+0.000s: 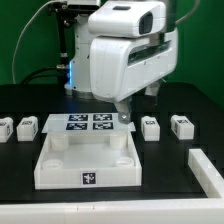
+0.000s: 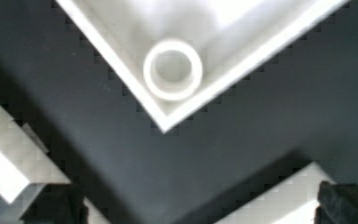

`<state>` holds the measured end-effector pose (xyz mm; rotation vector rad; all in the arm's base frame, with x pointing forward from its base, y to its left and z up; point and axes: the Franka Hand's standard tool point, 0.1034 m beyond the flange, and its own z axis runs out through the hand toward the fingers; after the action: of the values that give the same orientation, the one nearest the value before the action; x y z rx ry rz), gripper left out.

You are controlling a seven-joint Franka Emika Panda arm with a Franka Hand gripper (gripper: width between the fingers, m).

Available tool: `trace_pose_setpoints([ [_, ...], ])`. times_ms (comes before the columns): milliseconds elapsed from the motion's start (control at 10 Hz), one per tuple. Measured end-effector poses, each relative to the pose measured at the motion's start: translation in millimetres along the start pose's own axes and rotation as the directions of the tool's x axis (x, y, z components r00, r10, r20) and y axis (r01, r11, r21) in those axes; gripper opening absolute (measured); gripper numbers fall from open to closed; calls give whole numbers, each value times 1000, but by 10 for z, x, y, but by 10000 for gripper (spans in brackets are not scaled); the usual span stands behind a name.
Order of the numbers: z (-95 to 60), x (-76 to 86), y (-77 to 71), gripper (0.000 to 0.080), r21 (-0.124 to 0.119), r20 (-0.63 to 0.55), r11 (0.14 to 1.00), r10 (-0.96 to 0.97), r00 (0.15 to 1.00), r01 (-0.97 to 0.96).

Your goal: Assemble one leg

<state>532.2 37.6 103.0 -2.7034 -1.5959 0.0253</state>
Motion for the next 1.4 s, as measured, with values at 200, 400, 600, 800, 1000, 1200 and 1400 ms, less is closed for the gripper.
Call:
trace_pose_setpoints([
  [200,128,-348,-121,650,6,1,982,-189,982,189],
  [400,216,-542,-144,650,15,0,970,-241,970,241],
  [600,212,-531,-143,650,14,0,971,-239,971,239],
  [800,241,-555,-131,650,6,-8,960,-281,960,281],
  [1000,433,-830,-203,650,-63,-20,889,-456,890,454],
  [1200,569,-1035,-436,650,-51,-9,836,-548,836,547],
  [1400,737,-1177,-600,650,-32,-17,818,-575,818,574],
])
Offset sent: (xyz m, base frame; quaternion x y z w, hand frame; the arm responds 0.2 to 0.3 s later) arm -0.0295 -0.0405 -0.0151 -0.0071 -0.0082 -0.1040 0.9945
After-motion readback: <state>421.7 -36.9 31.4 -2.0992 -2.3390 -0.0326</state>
